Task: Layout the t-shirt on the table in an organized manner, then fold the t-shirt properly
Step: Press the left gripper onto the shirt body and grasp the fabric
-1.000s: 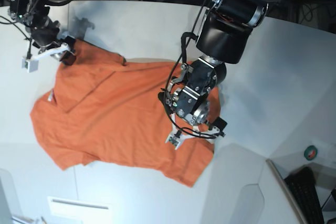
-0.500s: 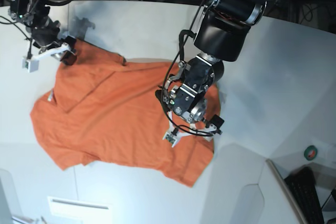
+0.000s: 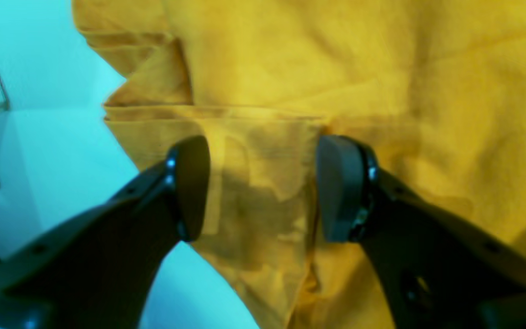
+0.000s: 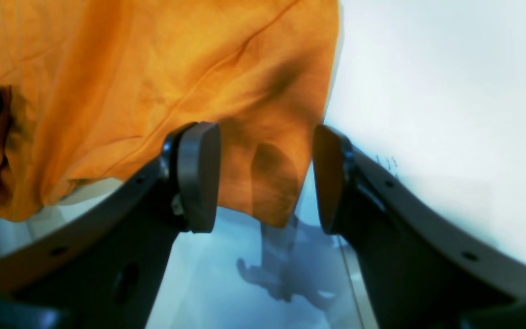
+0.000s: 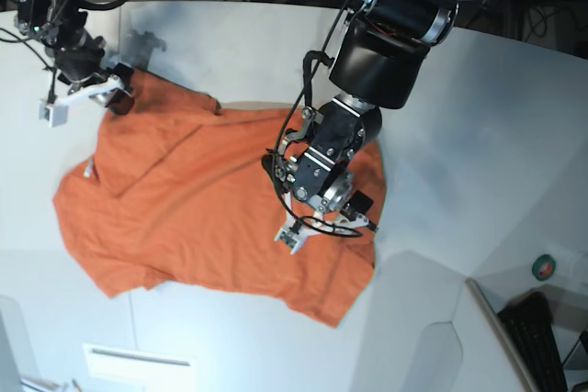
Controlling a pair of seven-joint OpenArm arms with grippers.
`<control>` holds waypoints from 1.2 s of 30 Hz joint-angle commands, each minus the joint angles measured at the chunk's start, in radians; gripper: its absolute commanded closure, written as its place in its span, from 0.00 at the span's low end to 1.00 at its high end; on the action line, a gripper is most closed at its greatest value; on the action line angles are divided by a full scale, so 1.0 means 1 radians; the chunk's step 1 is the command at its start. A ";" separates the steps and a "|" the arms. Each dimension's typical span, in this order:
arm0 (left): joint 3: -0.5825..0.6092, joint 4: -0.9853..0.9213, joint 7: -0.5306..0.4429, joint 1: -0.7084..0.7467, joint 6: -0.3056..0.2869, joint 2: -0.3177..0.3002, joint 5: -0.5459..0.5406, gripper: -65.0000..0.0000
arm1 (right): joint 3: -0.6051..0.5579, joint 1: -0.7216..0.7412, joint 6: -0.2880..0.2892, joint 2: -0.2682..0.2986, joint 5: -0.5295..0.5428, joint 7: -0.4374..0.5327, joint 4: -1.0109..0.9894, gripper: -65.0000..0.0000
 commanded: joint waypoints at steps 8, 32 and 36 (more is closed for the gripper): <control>0.004 -0.026 -0.006 -0.022 0.008 0.009 0.008 0.47 | 0.001 0.006 0.015 0.008 0.007 0.015 0.015 0.53; -0.004 -0.040 -0.012 -0.014 0.008 0.012 0.004 0.82 | 0.001 0.006 0.015 0.008 0.007 0.015 0.015 0.53; -0.005 -0.044 -0.012 -0.011 0.008 0.014 0.003 0.82 | 0.001 0.006 0.015 0.008 0.007 0.015 0.015 0.53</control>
